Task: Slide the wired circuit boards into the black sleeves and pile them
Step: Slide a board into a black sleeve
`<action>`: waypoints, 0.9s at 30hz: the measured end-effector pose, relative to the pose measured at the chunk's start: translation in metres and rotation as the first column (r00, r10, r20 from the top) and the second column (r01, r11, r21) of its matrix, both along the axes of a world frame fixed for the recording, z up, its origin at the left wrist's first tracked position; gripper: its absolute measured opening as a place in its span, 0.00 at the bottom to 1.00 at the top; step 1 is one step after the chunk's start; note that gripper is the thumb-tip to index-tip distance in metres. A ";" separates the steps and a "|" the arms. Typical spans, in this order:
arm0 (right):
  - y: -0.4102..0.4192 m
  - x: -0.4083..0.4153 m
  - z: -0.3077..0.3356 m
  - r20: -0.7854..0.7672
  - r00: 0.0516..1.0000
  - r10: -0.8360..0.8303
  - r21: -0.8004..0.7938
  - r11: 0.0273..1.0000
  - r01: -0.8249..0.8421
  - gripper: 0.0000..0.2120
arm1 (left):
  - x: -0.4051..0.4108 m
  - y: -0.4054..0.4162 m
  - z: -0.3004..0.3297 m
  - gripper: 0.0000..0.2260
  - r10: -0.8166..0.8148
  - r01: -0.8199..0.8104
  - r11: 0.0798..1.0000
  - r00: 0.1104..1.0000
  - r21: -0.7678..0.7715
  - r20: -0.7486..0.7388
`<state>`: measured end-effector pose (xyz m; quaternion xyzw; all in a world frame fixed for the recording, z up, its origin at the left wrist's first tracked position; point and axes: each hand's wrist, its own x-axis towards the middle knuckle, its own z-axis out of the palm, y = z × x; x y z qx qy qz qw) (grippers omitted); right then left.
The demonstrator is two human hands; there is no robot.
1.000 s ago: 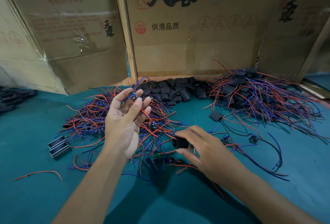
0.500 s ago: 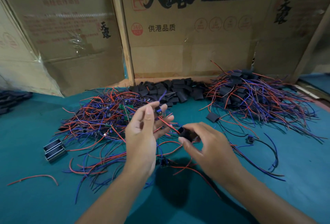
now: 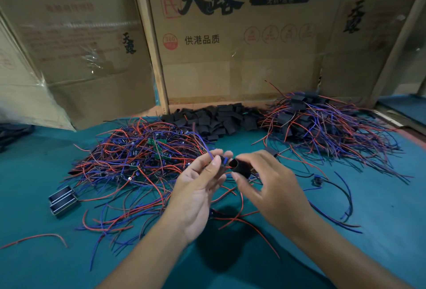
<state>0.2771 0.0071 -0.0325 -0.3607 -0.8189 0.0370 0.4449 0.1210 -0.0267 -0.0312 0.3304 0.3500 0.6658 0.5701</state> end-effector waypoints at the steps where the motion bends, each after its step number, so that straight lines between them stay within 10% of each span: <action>1: 0.000 0.001 0.000 -0.001 1.000 0.003 0.014 1.000 -0.003 0.14 | 0.001 0.000 -0.001 0.13 -0.007 0.007 1.000 1.000 0.002 0.000; 27: 0.004 0.001 -0.002 0.013 0.996 0.089 0.062 0.994 -0.090 0.15 | -0.003 0.004 -0.010 0.08 0.063 -0.034 0.989 0.977 0.142 -0.201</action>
